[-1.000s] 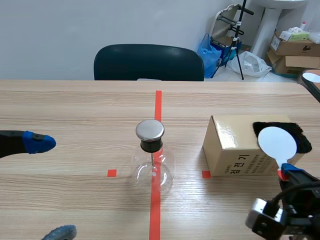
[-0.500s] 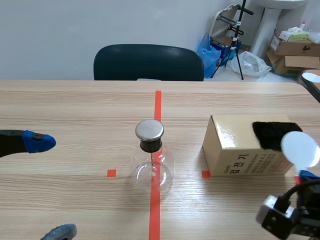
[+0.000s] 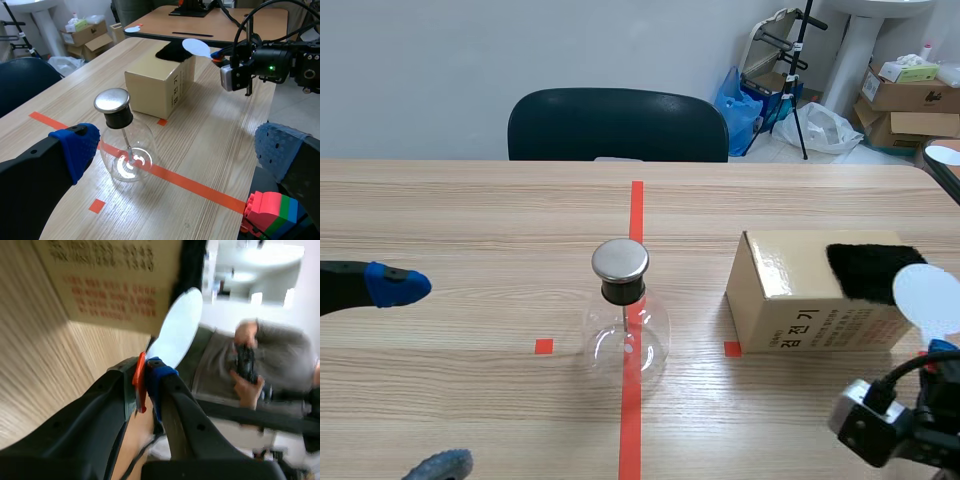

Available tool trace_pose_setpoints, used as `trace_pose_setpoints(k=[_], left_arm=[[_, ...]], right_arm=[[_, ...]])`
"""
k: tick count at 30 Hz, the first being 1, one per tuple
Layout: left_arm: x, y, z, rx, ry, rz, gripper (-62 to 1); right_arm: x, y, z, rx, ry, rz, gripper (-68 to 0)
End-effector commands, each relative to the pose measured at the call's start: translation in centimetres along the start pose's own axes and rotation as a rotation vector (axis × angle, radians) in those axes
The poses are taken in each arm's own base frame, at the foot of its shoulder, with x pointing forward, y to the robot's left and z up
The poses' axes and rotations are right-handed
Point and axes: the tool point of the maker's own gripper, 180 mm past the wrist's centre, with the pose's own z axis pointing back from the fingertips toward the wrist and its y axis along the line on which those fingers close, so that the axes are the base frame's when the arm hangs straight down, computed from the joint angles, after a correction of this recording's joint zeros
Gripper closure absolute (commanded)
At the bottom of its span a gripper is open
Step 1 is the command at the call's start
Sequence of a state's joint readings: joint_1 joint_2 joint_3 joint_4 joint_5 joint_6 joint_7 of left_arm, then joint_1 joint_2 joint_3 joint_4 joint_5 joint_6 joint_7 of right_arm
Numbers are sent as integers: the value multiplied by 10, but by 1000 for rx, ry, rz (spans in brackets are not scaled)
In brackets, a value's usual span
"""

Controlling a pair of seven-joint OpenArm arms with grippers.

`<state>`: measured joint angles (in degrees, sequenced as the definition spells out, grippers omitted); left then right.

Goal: Do the electroscope experiment

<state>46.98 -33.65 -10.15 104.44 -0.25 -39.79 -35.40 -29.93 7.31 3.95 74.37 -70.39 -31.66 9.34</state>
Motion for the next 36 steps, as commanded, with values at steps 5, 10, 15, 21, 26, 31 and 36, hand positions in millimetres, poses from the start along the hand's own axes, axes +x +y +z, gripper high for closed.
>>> trace_pose_setpoints(k=[5, 10, 15, 21, 26, 31, 36], left_arm=[[6, 0, -1, 5, -31, 12, -623], [6, 0, -1, 5, -31, 12, -623], [6, 0, -1, 5, -31, 12, -623], [6, 0, -1, 5, -31, 12, -623], [6, 0, -1, 5, -31, 12, -623], [5, -1, -1, 3, -31, 14, -623], [5, -1, -1, 3, -31, 14, -623]], right_arm=[[5, -10, -2, -43, -6, 11, -10], [25, -8, -1, -36, -119, 20, -10], [-8, -14, -2, -60, 67, 15, -10], [22, -14, -3, -56, -94, 16, -10], [10, -10, -3, -35, -26, 12, -10], [16, -10, -3, -37, -41, 8, -10], [15, -12, -3, -47, -35, 8, -11]])
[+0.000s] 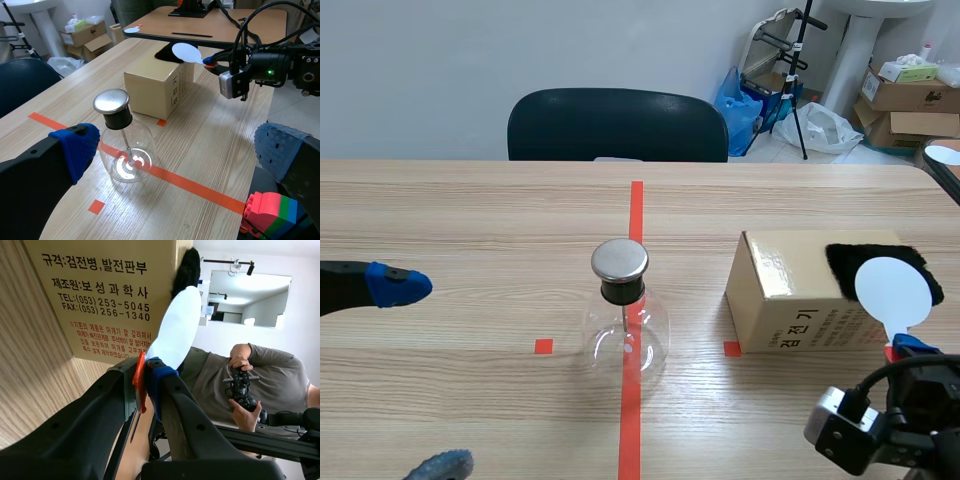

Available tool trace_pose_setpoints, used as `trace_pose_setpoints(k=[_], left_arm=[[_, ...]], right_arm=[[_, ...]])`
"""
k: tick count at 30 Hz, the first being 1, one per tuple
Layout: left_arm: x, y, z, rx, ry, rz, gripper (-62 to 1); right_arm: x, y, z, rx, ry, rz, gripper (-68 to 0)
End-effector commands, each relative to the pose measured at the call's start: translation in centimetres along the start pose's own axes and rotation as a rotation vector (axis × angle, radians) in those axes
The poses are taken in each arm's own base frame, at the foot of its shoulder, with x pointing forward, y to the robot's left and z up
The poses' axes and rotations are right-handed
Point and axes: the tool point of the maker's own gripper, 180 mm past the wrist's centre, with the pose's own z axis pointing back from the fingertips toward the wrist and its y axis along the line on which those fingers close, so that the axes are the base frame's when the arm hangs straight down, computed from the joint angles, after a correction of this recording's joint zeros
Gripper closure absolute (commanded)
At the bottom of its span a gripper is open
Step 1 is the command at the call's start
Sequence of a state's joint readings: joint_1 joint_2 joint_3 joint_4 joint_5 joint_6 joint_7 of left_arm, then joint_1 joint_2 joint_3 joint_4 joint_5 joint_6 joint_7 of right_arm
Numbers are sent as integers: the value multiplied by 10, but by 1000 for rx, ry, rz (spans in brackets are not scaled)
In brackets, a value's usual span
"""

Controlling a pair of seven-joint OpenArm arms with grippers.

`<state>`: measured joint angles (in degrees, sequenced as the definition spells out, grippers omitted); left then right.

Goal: Do the electroscope experiment

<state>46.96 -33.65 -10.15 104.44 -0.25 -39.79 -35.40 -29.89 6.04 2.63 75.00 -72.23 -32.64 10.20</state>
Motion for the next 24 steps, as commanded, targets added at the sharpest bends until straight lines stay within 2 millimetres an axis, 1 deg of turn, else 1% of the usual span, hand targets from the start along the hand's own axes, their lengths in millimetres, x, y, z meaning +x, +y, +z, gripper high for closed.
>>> trace_pose_setpoints(k=[1, 6, 10, 12, 14, 15, 18, 19, 20, 24], left_arm=[[5, -1, -1, 3, -31, 14, -623], [5, -1, -1, 3, -30, 14, -623], [5, 0, -2, 4, -30, 12, -623], [0, 0, -3, 3, -1, 10, -623], [-11, 3, -6, 0, 57, -4, -620], [-19, 6, -8, 1, 95, -11, -522], [-46, 16, -15, -1, 191, -15, -167], [-54, 20, -18, -2, 214, -15, -71], [-63, 25, -21, -2, 232, -11, -13], [-89, 52, -32, 39, 247, -5, -22]], right_arm=[[-4, -11, -3, -39, 9, 12, -11], [-2, -28, -4, -113, 1, 42, -11], [-1, -49, -9, -169, 32, 55, -11], [2, -62, -10, -203, 40, 55, -11], [6, -74, -12, -233, 45, 57, -11], [10, -79, -13, -248, 41, 58, -11], [19, -93, -13, -286, 38, 57, -11], [23, -97, -13, -297, 33, 56, -11], [27, -101, -13, -309, 28, 61, -11], [45, -105, -12, -323, -8, 89, -11]])
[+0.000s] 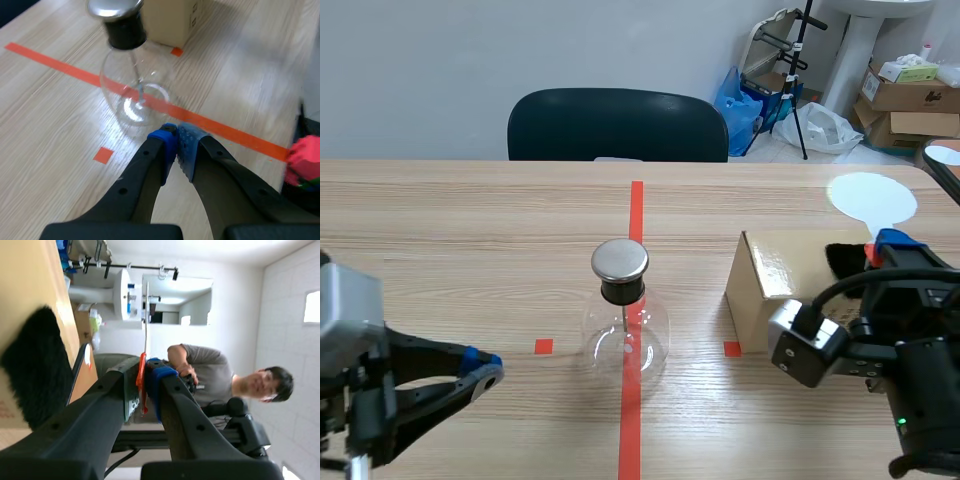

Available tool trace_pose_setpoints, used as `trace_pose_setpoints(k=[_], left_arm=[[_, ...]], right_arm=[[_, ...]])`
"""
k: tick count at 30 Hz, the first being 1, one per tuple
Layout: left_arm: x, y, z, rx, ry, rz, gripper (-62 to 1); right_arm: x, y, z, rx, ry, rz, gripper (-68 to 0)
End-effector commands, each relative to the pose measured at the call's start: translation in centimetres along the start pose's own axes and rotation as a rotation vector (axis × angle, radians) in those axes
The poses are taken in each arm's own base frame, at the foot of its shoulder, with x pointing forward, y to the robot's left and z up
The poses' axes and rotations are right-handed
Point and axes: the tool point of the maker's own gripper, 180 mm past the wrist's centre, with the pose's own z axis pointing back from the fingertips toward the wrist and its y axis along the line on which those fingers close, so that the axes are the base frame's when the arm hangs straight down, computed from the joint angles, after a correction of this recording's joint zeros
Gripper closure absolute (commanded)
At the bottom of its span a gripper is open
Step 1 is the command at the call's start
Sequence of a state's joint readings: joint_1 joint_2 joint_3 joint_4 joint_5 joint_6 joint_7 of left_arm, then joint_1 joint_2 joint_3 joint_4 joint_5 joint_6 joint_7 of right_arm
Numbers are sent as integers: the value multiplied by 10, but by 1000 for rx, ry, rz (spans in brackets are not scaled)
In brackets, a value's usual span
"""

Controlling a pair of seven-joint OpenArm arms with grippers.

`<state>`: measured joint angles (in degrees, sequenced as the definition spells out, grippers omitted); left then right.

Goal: Do the electroscope experiment

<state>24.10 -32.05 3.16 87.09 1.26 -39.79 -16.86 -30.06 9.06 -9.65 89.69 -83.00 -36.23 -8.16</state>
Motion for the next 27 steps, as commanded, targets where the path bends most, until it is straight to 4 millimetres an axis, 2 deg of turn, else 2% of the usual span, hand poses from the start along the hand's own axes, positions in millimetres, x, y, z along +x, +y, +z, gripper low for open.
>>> trace_pose_setpoints(k=[1, 5, 12, 27], left_arm=[[2, 16, -8, 38, -40, 6, -31], [-21, 40, -27, 66, -19, 38, -32], [-39, 39, -49, 6, -49, 30, -32], [-29, 37, -64, -14, -108, 42, -32]], right_arm=[[2, -6, -2, -24, -3, 2, -11], [16, -6, 0, -21, -16, -32, -11], [44, -7, 2, -15, -70, -84, -11], [81, -6, -3, 23, -153, -93, -11]])
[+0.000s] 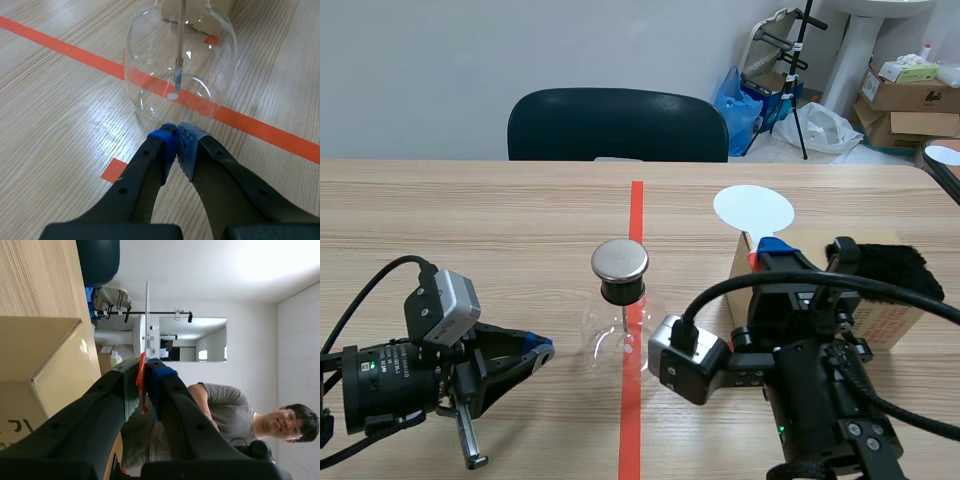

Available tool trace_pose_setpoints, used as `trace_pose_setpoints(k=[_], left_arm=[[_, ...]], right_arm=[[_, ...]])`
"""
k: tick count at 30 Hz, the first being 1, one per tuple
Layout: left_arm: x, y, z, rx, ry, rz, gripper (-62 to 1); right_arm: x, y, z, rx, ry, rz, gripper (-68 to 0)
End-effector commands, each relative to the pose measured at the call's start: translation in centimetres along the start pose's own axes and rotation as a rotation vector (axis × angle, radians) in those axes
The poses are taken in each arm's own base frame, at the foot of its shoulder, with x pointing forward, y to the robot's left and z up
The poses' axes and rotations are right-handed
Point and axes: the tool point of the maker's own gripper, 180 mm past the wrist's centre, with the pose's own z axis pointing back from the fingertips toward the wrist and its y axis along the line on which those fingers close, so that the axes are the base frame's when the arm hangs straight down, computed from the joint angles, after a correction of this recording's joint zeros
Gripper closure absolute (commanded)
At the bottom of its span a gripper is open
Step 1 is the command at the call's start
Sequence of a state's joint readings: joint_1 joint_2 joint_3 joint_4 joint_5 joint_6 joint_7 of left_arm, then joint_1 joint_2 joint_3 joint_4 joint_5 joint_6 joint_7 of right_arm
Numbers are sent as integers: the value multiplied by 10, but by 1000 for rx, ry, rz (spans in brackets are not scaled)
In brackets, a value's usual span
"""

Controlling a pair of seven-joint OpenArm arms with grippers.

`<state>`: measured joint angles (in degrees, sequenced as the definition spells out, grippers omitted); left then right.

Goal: Do the electroscope experiment

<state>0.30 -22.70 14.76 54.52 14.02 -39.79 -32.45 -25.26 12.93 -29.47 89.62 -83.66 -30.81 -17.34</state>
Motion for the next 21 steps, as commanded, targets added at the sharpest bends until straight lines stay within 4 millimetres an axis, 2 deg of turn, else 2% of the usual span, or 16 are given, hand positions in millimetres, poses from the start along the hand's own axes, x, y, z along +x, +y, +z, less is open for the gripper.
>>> trace_pose_setpoints(k=[1, 10, 21], left_arm=[[15, 4, -3, 2, -43, -24, -32], [16, 4, -3, 2, -44, -24, -32], [16, 4, -3, 2, -45, -22, -32]], right_arm=[[-3, -7, -4, -29, 0, 7, -11], [7, -6, -1, -25, -55, 22, -11], [6, -5, -1, -24, -91, 51, -11]])
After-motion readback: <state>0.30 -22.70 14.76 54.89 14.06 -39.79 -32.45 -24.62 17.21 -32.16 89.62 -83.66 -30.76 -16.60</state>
